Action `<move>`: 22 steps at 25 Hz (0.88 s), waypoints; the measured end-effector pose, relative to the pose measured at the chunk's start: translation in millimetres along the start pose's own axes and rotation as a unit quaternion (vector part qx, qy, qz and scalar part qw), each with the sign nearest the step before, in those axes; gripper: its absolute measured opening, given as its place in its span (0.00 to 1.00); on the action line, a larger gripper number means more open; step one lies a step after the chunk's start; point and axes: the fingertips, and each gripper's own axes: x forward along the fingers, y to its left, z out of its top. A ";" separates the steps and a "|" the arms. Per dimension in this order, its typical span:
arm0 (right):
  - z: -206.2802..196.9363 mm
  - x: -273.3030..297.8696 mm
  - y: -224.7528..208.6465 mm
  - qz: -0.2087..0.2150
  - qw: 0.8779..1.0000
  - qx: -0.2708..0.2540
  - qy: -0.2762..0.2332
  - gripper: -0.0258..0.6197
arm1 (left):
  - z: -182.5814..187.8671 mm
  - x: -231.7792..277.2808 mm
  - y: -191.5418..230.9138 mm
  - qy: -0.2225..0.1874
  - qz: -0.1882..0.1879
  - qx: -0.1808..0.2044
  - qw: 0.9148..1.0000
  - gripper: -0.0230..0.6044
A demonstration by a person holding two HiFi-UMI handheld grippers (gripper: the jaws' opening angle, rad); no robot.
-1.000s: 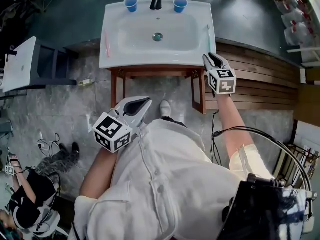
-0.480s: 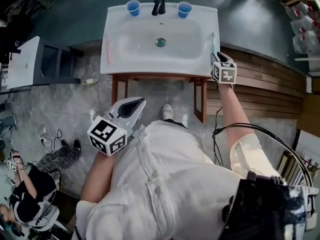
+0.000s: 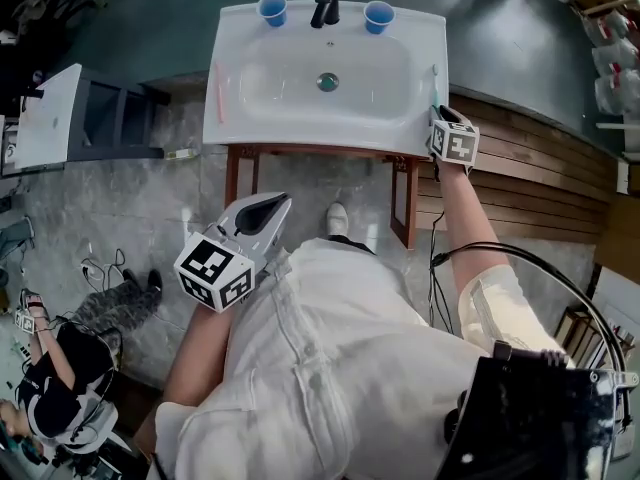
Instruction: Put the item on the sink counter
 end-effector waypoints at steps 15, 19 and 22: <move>-3.7 -18.0 7.5 -0.012 1.000 0.020 -0.001 0.12 | -14.8 -30.5 -0.3 -0.016 0.000 -0.004 1.000 0.04; -6.6 -35.5 19.8 -0.016 1.000 0.018 -0.004 0.12 | -26.3 -47.5 -3.7 -0.023 -0.004 -0.006 1.000 0.04; -7.9 -50.3 36.5 -0.014 1.000 0.015 -0.009 0.12 | -35.6 -62.7 -6.6 -0.027 -0.010 -0.007 1.000 0.04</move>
